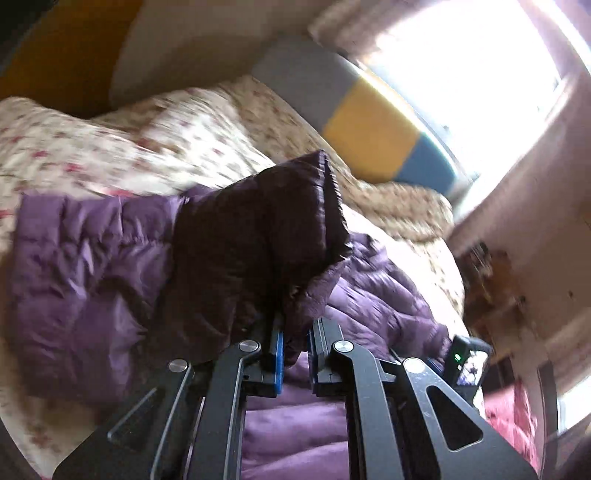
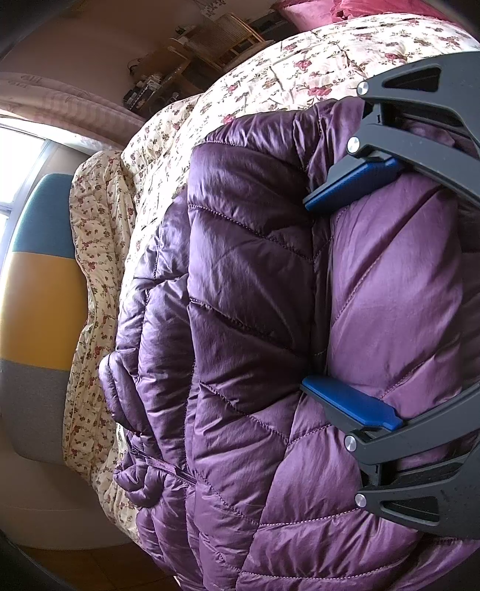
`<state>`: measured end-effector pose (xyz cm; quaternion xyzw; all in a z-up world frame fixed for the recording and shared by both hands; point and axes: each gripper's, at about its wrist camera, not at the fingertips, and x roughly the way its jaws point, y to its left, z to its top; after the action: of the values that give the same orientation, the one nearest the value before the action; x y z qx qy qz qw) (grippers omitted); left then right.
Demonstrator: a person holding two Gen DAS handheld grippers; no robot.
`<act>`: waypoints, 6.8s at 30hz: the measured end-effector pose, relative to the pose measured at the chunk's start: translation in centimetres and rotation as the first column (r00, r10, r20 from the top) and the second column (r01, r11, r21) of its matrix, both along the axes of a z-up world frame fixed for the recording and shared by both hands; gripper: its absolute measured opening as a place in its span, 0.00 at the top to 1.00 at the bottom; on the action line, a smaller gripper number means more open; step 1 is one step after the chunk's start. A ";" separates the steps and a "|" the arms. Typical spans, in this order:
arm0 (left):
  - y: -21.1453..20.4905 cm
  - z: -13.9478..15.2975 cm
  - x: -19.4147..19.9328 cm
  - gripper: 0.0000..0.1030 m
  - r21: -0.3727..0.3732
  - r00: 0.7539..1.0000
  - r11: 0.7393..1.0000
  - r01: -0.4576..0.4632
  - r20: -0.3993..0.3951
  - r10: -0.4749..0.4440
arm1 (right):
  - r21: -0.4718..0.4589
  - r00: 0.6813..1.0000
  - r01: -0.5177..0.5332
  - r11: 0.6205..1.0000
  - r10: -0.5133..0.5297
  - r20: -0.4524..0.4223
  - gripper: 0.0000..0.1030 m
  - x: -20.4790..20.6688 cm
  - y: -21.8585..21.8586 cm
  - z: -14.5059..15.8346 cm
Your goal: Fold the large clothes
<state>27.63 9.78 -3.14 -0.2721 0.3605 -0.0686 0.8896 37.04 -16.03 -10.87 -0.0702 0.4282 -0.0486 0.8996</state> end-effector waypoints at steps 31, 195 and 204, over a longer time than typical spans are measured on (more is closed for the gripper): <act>-7.7 -2.7 0.7 0.59 0.002 0.958 0.958 0.287 -0.005 -0.287 | 0.106 0.999 0.032 0.994 -0.032 0.002 0.38 -0.6 -1.1 2.8; 4.8 4.6 -8.3 0.91 0.191 0.982 0.977 0.093 0.147 -0.122 | -0.043 0.949 -0.295 0.955 0.297 0.104 0.94 -12.4 -2.2 14.1; 5.5 4.2 3.3 0.91 0.214 0.991 0.975 0.062 0.100 -0.085 | -0.019 0.976 -0.211 0.977 0.212 0.057 0.94 -1.1 -1.9 12.0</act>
<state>30.96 15.31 1.02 -0.1590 0.3268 -0.0774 0.9284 35.94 -17.94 1.15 -0.1197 0.3911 0.0427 0.9115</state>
